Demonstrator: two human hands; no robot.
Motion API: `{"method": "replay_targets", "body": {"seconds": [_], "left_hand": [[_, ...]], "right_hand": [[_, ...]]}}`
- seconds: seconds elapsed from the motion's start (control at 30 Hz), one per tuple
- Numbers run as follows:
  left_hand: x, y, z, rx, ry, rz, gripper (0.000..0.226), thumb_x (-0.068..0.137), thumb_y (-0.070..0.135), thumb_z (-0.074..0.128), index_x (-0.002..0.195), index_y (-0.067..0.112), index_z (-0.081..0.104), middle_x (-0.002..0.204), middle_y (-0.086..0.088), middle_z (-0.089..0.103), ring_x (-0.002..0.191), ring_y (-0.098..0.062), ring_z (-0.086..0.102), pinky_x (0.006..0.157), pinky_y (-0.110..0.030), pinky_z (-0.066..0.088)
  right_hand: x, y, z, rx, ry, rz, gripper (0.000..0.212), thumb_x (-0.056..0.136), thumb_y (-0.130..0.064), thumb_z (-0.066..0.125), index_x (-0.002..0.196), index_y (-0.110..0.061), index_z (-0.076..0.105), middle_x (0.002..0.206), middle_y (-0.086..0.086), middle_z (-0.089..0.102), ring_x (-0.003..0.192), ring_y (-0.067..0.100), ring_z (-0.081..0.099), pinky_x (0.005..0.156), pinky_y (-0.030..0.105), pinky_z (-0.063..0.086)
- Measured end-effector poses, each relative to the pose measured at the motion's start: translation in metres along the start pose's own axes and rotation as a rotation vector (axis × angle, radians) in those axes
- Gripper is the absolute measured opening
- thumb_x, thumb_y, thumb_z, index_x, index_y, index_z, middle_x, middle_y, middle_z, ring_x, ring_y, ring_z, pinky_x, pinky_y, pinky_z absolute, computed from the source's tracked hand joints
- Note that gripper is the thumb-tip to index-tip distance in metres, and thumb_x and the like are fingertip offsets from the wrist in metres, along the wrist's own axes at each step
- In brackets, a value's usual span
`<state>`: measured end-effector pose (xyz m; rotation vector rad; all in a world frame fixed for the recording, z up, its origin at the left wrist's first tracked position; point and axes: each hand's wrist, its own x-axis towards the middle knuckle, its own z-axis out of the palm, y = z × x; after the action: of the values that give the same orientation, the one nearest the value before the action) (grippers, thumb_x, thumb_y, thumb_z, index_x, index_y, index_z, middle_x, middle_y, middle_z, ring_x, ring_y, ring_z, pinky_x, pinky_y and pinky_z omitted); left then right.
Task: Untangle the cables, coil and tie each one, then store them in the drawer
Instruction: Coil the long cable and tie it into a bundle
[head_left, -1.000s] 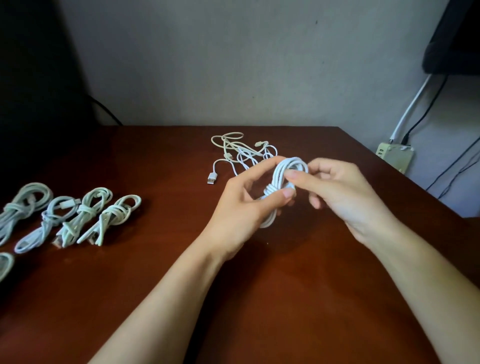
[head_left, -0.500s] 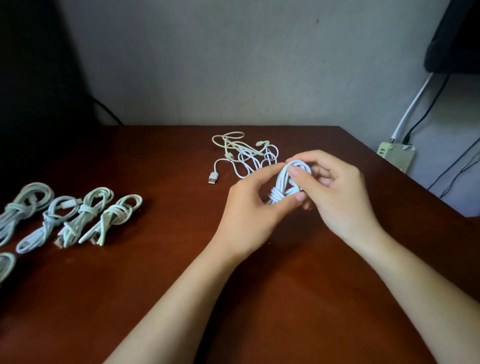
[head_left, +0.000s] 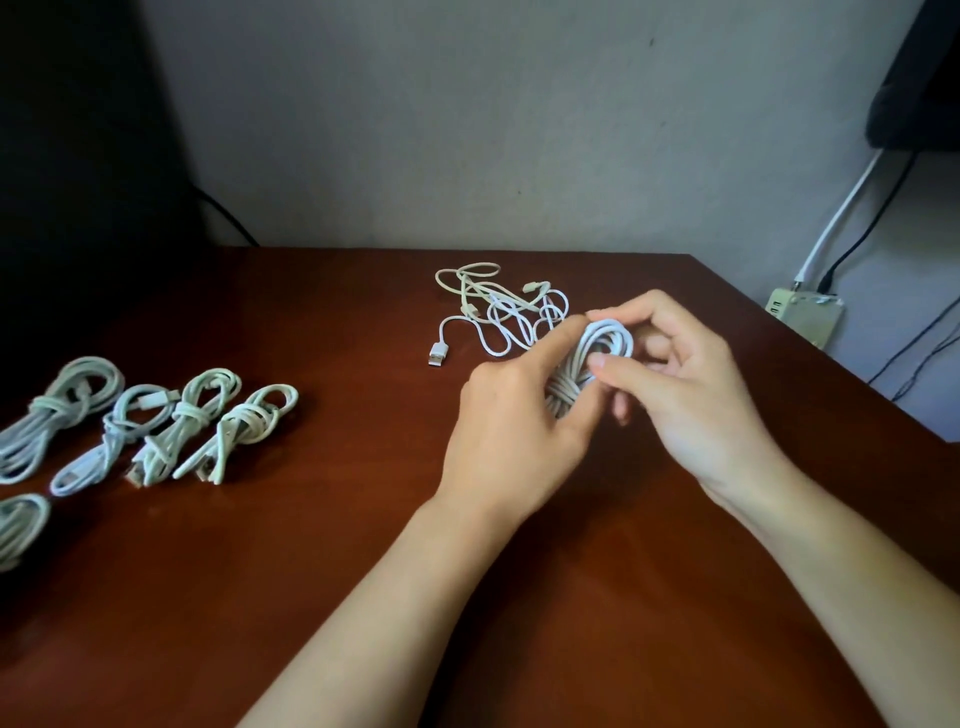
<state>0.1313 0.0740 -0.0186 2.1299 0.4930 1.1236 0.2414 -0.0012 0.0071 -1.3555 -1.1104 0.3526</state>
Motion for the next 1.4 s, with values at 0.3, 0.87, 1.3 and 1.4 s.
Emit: {"method": "replay_targets", "body": {"seconds": [0.3, 0.87, 1.3, 1.4], "left_hand": [[0.002, -0.004, 0.0, -0.047, -0.047, -0.086, 0.044, 0.082, 0.038, 0.058, 0.126, 0.032, 0.058, 0.098, 0.006, 0.071, 0.079, -0.016, 0.068, 0.076, -0.039, 0.056], [0.01, -0.003, -0.012, -0.56, -0.423, -0.606, 0.031, 0.093, 0.032, 0.058, 0.104, 0.004, 0.062, 0.088, -0.01, 0.067, 0.055, -0.014, 0.058, 0.052, -0.019, 0.047], [0.009, -0.006, -0.014, -0.657, -0.488, -0.576, 0.018, 0.095, 0.022, 0.055, 0.099, 0.005, 0.061, 0.077, -0.011, 0.069, 0.04, -0.009, 0.046, 0.038, -0.013, 0.034], [0.01, -0.008, -0.014, -0.647, -0.436, -0.599, 0.017, 0.094, 0.022, 0.057, 0.099, 0.006, 0.061, 0.078, -0.01, 0.068, 0.041, -0.009, 0.048, 0.04, -0.013, 0.036]], "right_hand": [[0.0, 0.006, 0.0, 0.023, 0.006, 0.086, 0.014, 0.089, -0.004, 0.061, 0.093, -0.017, 0.063, 0.07, 0.008, 0.062, 0.055, 0.011, 0.057, 0.051, 0.022, 0.048], [0.008, 0.008, -0.01, -0.045, 0.002, 0.18, 0.008, 0.093, -0.013, 0.058, 0.091, -0.014, 0.065, 0.062, -0.003, 0.063, 0.051, 0.009, 0.054, 0.046, 0.017, 0.04], [0.008, 0.009, -0.007, 0.071, 0.081, 0.154, 0.013, 0.097, -0.017, 0.051, 0.101, -0.022, 0.062, 0.075, 0.0, 0.061, 0.055, 0.01, 0.052, 0.044, 0.018, 0.039], [0.01, 0.007, -0.008, 0.277, 0.063, 0.306, 0.014, 0.095, -0.021, 0.051, 0.101, -0.016, 0.063, 0.078, 0.003, 0.063, 0.058, 0.01, 0.055, 0.049, 0.017, 0.045]]}}
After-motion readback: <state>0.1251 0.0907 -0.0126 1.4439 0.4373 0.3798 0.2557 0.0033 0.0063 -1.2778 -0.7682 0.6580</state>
